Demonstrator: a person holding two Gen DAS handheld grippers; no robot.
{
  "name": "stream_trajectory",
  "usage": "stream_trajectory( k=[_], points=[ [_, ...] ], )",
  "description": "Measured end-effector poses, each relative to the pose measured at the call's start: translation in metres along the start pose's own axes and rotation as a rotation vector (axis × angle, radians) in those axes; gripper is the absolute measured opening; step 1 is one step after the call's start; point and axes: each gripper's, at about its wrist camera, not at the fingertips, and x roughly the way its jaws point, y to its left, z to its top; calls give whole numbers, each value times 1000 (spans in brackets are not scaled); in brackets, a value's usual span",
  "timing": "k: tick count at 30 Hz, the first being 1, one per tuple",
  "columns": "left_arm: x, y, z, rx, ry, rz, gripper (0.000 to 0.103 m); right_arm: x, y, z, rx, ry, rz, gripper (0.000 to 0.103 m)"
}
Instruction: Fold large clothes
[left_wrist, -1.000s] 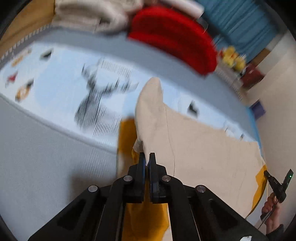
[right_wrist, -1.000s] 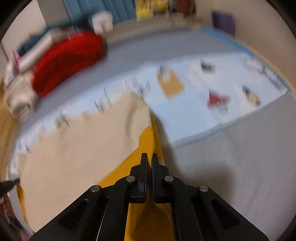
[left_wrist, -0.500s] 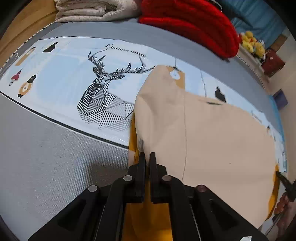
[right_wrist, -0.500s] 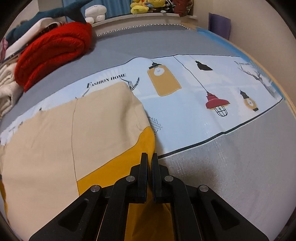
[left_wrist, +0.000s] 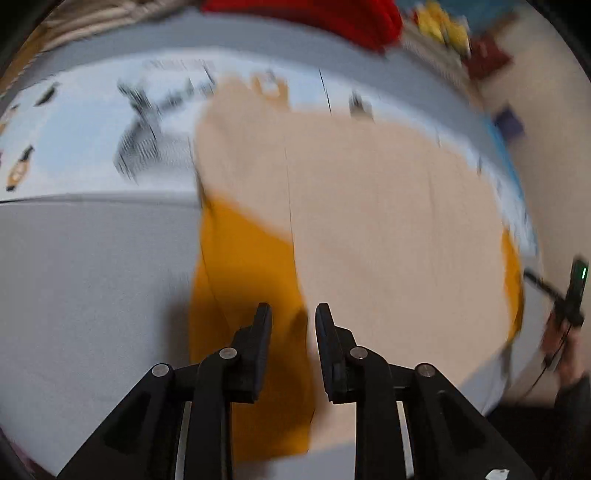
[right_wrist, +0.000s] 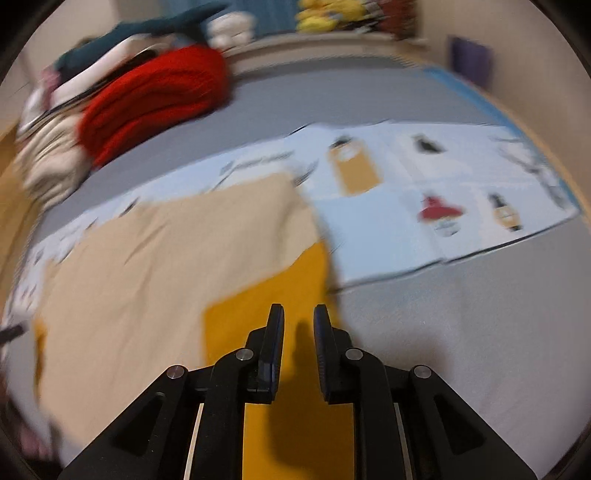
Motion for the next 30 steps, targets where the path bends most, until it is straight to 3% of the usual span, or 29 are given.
stream_trajectory(
  k=[2, 4, 6, 10, 13, 16, 18, 20, 24, 27, 30],
  points=[
    [14, 2, -13, 30, 53, 38, 22, 10, 5, -23, -75, 112, 26, 18],
    [29, 16, -26, 21, 113, 125, 21, 23, 8, -46, -163, 206, -33, 18],
    [34, 29, -35, -18, 143, 161, 18, 37, 1, -69, -211, 290, -98, 18],
    [11, 24, -42, -18, 102, 155, 13, 29, -7, -78, -185, 293, -96, 18],
    [9, 17, -52, 23, 106, 61, 14, 25, -10, -80, -166, 303, -91, 18],
    [35, 27, -68, 34, 218, 181, 14, 30, -10, -83, -171, 338, -107, 18],
    [30, 25, -68, 34, 206, 198, 14, 29, -8, -82, -166, 351, -124, 18],
    [11, 11, -65, 68, 123, 271, 14, 25, -2, -81, -170, 361, -166, 18],
    [-42, -20, -66, 104, -81, 273, 14, 2, 15, -75, -226, 284, -305, 18],
    [-89, -51, -74, 94, -233, 290, 14, -47, 42, -59, -257, 96, -360, 18],
    [-109, -73, -82, 66, -326, 257, 15, -107, 81, -49, -204, -110, -273, 18]
  ],
)
